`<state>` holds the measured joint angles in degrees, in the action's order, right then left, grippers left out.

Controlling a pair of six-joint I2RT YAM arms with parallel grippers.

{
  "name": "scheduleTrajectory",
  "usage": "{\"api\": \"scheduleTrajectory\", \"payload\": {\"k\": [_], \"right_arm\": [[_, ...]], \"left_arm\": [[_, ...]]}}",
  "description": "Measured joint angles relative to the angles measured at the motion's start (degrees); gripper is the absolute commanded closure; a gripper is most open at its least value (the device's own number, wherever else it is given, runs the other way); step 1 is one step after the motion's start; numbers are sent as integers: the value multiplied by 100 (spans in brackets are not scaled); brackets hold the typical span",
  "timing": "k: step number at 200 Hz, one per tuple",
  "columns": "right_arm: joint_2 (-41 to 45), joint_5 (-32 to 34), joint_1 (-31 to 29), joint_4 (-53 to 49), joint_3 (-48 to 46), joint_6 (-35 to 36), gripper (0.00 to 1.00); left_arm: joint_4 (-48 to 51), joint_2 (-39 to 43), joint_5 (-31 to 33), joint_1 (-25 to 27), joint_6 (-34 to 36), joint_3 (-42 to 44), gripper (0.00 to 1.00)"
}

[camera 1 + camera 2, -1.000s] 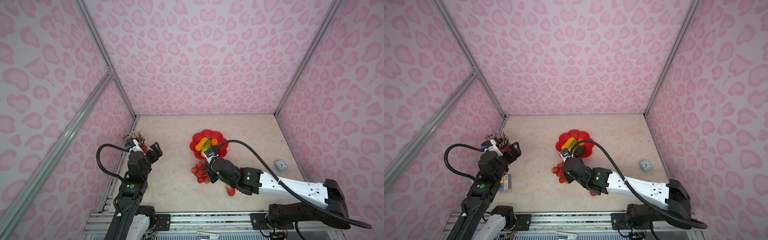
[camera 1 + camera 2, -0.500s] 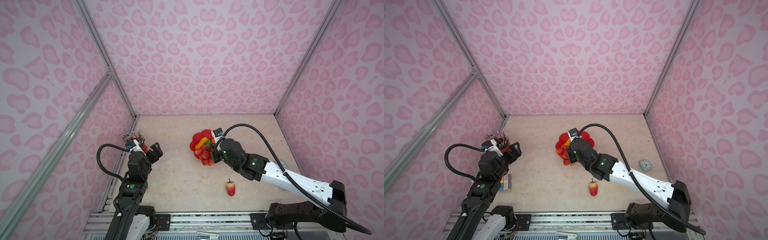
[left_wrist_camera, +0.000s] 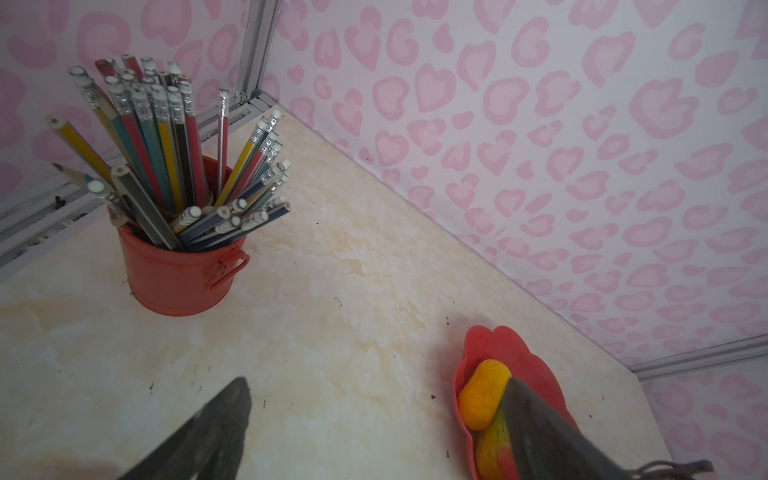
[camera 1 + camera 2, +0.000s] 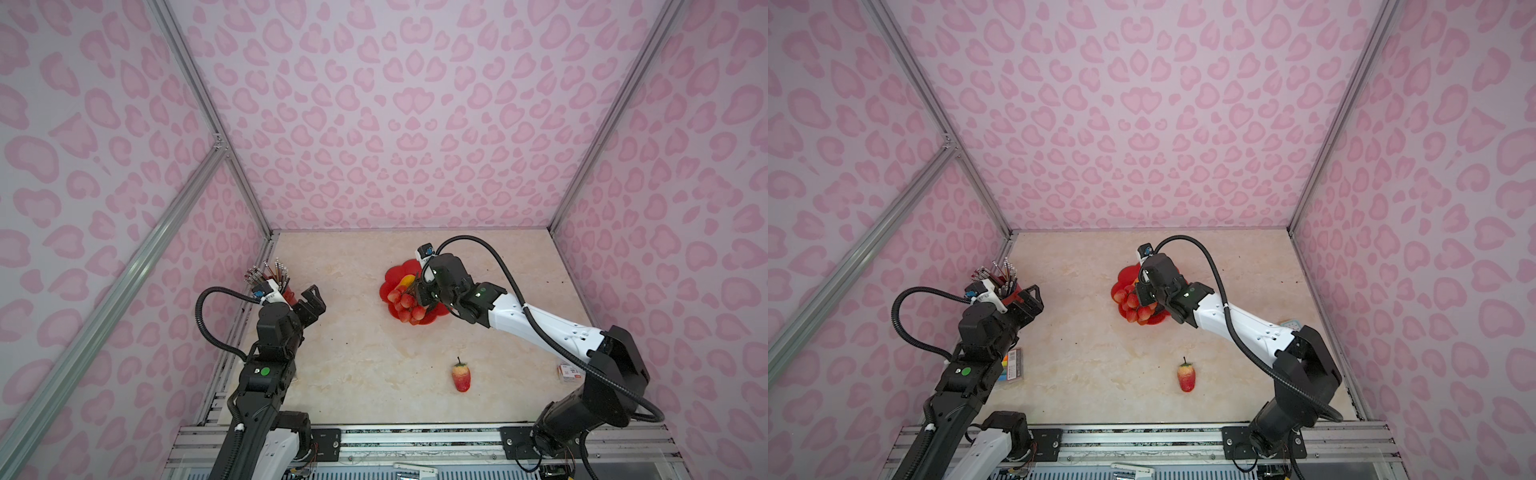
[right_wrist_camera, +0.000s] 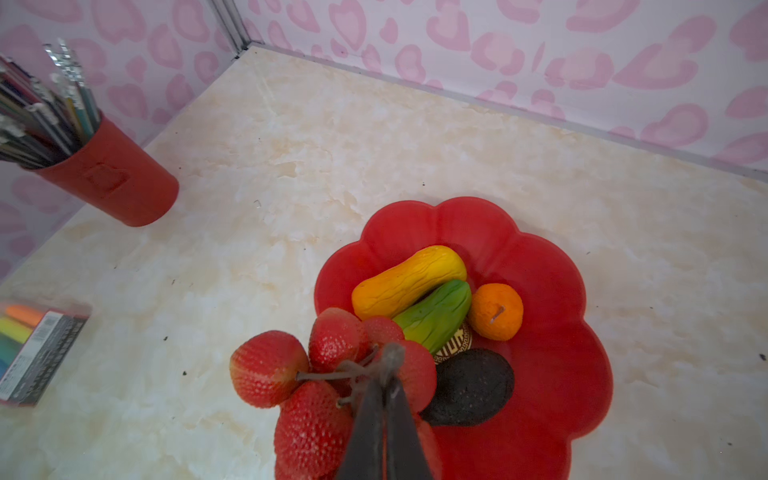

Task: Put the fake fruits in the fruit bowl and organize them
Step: 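Lift the strawberry bunch into the red bowl and release it, then grasp the pale pear-like fruit with the right gripper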

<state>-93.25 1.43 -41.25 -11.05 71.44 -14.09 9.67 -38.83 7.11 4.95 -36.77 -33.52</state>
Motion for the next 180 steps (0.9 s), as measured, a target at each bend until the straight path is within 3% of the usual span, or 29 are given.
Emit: {"api": "scheduleTrajectory", "payload": {"k": [48,81,116,156,180], "right_arm": [[-1370,-870,713,2,938,-72,97],[-1770,-1176,903,-133,1464,-133,51],[-1631,-1255,929,-170,1617,-195,6],[-890,-992,922,-192,1231,-282,2],[-42,-415,769,-297,431,-299,2]], "left_arm": [[-33,-70,24,0,0,0,5],[-35,-127,33,0,2,0,5],[-37,-136,33,0,4,0,5],[-35,-127,33,0,33,0,5],[-33,-83,33,0,46,0,5]]}}
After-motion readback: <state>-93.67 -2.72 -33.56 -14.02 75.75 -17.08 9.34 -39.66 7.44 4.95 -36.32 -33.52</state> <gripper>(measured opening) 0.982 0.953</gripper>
